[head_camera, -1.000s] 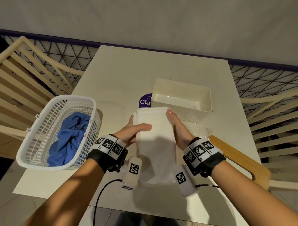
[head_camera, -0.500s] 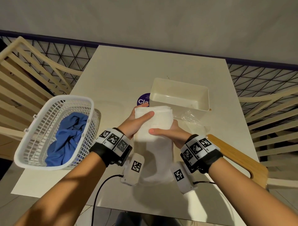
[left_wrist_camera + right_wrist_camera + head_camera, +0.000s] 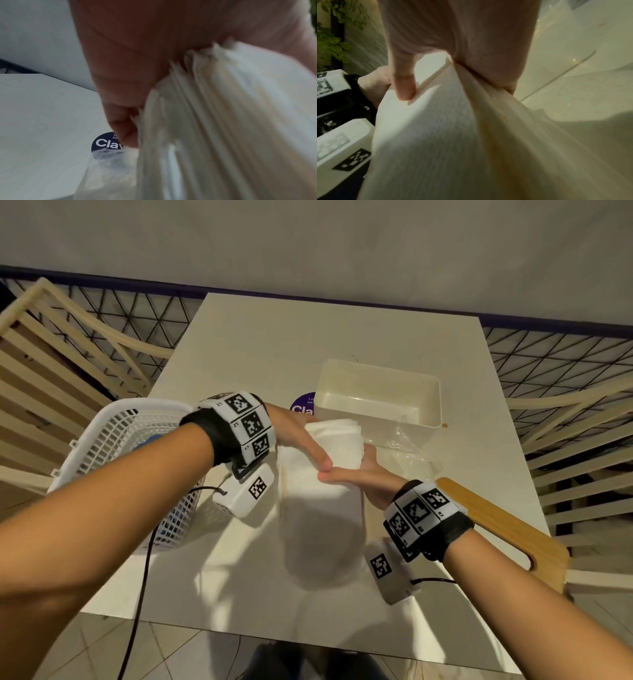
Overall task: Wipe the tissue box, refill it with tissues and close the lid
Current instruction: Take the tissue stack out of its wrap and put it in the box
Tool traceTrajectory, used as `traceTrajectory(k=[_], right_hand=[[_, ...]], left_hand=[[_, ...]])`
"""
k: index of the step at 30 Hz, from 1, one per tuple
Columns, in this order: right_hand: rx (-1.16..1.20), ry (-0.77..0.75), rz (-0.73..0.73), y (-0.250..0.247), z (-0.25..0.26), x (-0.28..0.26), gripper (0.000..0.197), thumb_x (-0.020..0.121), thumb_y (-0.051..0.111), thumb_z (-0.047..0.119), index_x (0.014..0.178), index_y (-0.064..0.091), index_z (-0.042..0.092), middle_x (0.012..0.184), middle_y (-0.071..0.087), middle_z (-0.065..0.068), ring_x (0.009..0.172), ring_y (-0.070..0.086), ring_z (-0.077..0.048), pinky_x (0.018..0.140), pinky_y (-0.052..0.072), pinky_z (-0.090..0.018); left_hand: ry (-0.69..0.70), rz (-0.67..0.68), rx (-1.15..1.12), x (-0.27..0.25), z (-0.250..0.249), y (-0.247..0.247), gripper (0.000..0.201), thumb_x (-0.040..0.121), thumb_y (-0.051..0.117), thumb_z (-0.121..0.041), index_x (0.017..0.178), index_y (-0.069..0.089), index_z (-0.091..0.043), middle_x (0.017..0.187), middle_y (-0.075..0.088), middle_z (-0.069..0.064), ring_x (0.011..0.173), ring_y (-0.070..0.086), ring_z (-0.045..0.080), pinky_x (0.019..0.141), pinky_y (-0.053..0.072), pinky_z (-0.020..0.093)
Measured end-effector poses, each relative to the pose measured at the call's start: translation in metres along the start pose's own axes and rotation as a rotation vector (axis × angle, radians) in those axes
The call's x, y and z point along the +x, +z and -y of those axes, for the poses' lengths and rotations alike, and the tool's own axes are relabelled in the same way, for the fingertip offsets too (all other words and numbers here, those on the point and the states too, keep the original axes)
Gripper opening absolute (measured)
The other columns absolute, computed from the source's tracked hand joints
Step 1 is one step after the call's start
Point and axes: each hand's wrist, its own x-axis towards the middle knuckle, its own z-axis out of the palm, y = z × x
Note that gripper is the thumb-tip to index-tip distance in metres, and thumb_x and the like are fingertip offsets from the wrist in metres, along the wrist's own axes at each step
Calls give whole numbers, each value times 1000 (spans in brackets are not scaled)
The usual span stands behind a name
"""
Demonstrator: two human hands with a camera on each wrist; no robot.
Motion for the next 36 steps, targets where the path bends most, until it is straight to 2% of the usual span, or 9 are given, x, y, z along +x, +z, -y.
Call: traceTrajectory(k=[4, 6, 10, 13, 16, 22, 26, 33, 36], right_hand=[[19, -25, -11, 0, -2, -3, 114, 64, 80, 5, 140, -4, 16, 136, 34, -9, 125, 40, -24, 106, 38, -40], [-24, -44, -22, 2, -4, -6, 123, 52, 83, 12, 142, 0, 14, 138, 33, -8, 127, 38, -24, 106, 39, -42], [-145, -111, 182, 1, -14, -16, 98, 54, 81, 8, 136, 29, 16, 136, 47, -8, 127, 44, -22, 108, 38, -41], [-222, -59, 309, -6, -20, -22, 76, 72, 74, -1, 131, 32, 23, 127, 53, -1, 117, 51, -16, 101, 45, -31], [-238, -47, 241, -12, -24, -28, 92, 55, 86, 36, 132, 39, 18, 127, 58, 0, 116, 55, -18, 104, 43, -41], [465, -181, 226, -43, 20, -57, 63, 38, 87, 45, 92, 75, 14, 95, 75, -6, 87, 71, -17, 79, 57, -27], [815, -411, 158, -64, 102, -78, 67, 62, 59, 61, 91, 75, 4, 106, 71, -17, 96, 69, -29, 84, 52, -47], [444, -362, -29, -76, 117, -61, 45, 75, 55, 51, 109, 62, 22, 111, 68, -6, 100, 66, -21, 90, 52, -36], [182, -271, -121, -94, 121, -51, 32, 76, 66, 44, 103, 60, 27, 124, 58, 0, 122, 48, -20, 106, 34, -35]], left_hand=[[-51, -34, 44, 5, 0, 0, 32, 74, 75, -22, 104, 62, -19, 93, 73, -2, 82, 71, 14, 82, 58, 33], [-56, -22, 21, 7, 3, 2, 43, 70, 78, -22, 108, 60, -20, 98, 73, 0, 88, 71, 16, 86, 56, 39], [-47, -71, 6, 3, 3, 6, 44, 73, 74, -14, 113, 57, -19, 113, 69, 8, 101, 67, 26, 92, 52, 50], [9, -174, -42, -6, 5, -2, 34, 74, 73, -9, 103, 61, -20, 99, 71, 3, 89, 69, 21, 88, 55, 45], [90, -279, -92, -24, 8, -21, 27, 74, 72, -8, 94, 62, -24, 78, 73, -9, 67, 71, 7, 69, 59, 28], [195, -449, -333, -62, 5, -53, 23, 63, 75, -21, 80, 60, -20, 54, 71, -10, 48, 67, 2, 44, 52, 14], [390, -569, -612, -69, -22, -91, 54, 30, 79, -33, 81, 65, -21, 60, 73, -5, 53, 68, 11, 51, 53, 22], [342, -539, -990, 4, -6, -59, 20, 71, 72, -31, 82, 68, -15, 70, 73, 1, 61, 68, 14, 58, 54, 24], [291, -498, -991, 26, -15, -53, 50, 52, 82, -39, 92, 70, -12, 85, 72, 7, 79, 65, 22, 71, 53, 30]])
